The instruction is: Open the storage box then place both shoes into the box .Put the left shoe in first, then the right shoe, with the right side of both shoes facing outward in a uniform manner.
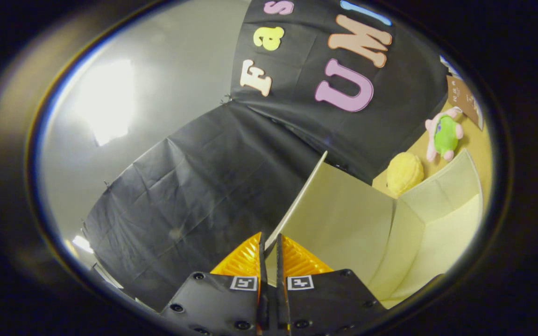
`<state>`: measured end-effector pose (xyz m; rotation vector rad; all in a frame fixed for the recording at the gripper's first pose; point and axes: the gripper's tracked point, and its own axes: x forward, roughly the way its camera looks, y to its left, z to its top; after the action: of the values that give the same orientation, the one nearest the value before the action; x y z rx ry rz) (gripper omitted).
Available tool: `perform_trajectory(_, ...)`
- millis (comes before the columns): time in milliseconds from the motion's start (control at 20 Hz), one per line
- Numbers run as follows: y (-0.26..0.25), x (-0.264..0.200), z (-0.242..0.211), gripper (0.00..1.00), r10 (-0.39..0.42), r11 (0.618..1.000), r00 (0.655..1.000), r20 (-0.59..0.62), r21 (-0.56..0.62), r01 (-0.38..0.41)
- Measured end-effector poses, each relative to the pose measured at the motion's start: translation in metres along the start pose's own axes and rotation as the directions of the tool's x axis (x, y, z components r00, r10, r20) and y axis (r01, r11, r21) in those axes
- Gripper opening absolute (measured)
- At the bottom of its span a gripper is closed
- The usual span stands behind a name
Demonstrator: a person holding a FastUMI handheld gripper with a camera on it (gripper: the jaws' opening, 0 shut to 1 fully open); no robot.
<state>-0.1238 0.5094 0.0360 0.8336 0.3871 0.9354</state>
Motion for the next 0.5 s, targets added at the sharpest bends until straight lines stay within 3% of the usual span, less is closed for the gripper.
perform_trajectory(200, -0.003, 0.027, -0.03, 0.09, -0.011, 1.0, 0.998, -0.065, 0.012, 0.012)
perform_trajectory(300, -0.007, 0.038, -0.047, 0.23, -0.022, 1.0, 0.994, -0.104, 0.016, 0.023)
perform_trajectory(500, -0.017, 0.036, -0.063, 0.5, -0.04, 0.995, 0.989, -0.14, -0.1, 0.026)
